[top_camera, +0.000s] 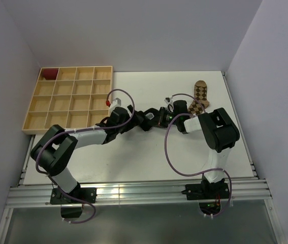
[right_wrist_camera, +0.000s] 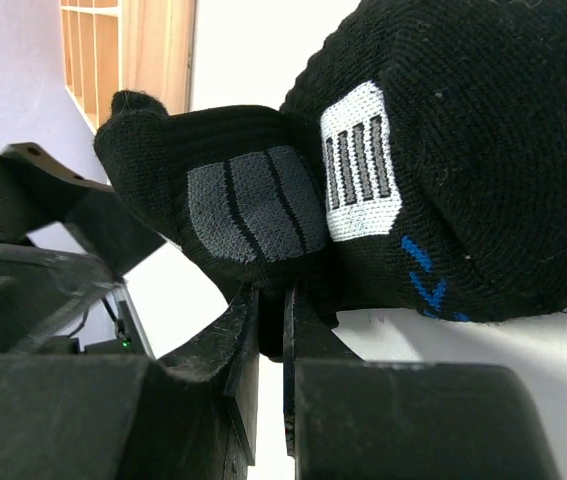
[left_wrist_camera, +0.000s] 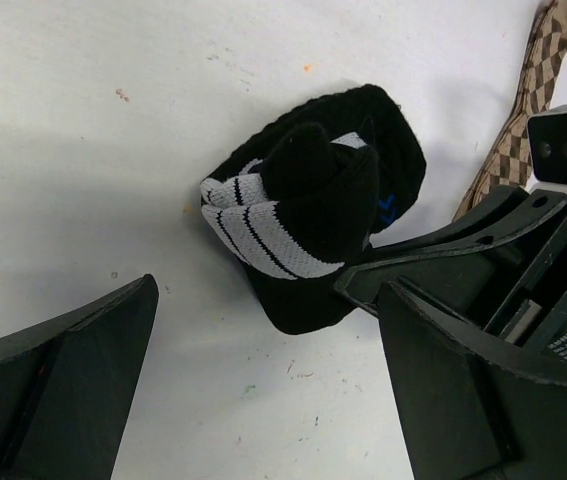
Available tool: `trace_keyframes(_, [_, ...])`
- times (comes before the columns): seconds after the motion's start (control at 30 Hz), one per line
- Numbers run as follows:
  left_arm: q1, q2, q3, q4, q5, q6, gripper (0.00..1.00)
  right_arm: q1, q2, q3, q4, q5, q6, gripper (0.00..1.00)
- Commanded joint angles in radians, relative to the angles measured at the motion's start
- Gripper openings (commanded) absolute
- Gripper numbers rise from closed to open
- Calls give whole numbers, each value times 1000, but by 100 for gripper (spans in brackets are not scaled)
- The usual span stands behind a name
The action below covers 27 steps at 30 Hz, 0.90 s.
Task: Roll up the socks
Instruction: Roll the sock at the center of the board.
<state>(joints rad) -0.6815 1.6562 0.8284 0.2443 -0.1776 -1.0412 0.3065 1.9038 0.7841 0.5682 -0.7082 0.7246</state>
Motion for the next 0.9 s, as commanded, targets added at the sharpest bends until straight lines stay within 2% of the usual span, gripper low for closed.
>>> trace_keyframes(0.0, [8, 30, -8, 113, 44, 29, 97, -10, 60, 4, -149, 93, -30, 0])
trace_keyframes(0.17, [19, 69, -2, 184, 38, 41, 97, -12, 86, 7, -137, 70, 7, 0])
trace_keyframes(0.5, [34, 183, 58, 225, 75, 32, 95, -12, 103, -9, -136, 81, 55, 0])
trace_keyframes(0.7, [36, 206, 37, 305, 81, 35, 95, -14, 115, -9, -143, 81, 58, 0])
trace_keyframes(0.87, [45, 249, 61, 296, 86, 30, 92, -14, 118, -8, -154, 79, 58, 0])
